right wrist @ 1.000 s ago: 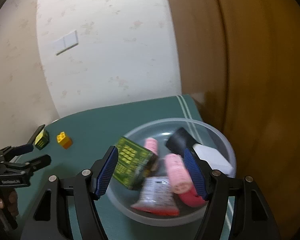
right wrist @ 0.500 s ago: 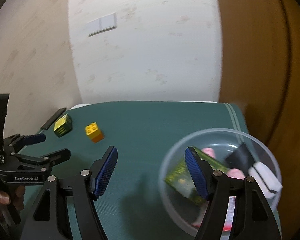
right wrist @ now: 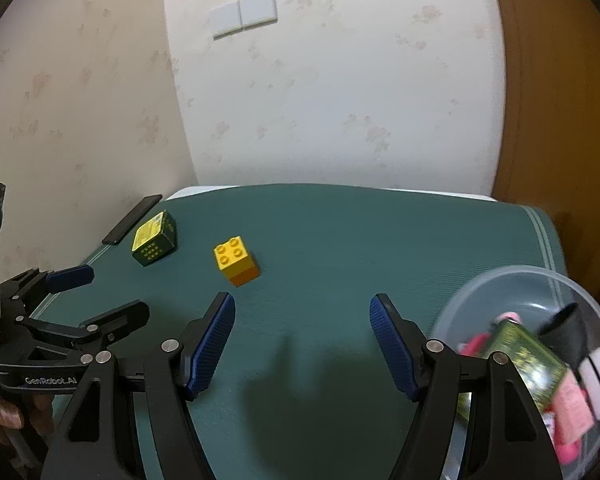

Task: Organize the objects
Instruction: 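Move both tools out of the bowl toward the yellow brick and yellow box, then close the right tool on the yellow Lego brick while the left tool closes on the yellow box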

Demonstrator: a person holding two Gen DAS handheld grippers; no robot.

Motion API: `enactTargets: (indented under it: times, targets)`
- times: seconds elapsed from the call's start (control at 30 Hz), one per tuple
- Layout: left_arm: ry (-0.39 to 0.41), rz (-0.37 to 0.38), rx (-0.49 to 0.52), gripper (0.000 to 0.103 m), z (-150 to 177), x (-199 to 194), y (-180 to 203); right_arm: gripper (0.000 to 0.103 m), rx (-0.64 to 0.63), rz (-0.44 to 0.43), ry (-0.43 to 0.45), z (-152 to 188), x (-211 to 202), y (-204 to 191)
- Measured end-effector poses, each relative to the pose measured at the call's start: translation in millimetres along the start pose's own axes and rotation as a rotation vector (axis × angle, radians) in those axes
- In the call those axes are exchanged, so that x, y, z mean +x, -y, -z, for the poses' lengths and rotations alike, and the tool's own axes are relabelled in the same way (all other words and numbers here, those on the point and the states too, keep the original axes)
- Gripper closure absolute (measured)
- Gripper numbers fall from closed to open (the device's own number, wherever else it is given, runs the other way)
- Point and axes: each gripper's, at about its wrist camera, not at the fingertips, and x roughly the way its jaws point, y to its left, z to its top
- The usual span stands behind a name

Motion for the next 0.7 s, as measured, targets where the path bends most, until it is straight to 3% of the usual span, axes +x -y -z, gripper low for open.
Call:
enactTargets:
  times: [0.7]
  targets:
    - [-0.023, -0.061, -0.123, 0.001, 0, 14, -59, 0.032, -0.054, -0.067, -0.123, -11, 94, -45]
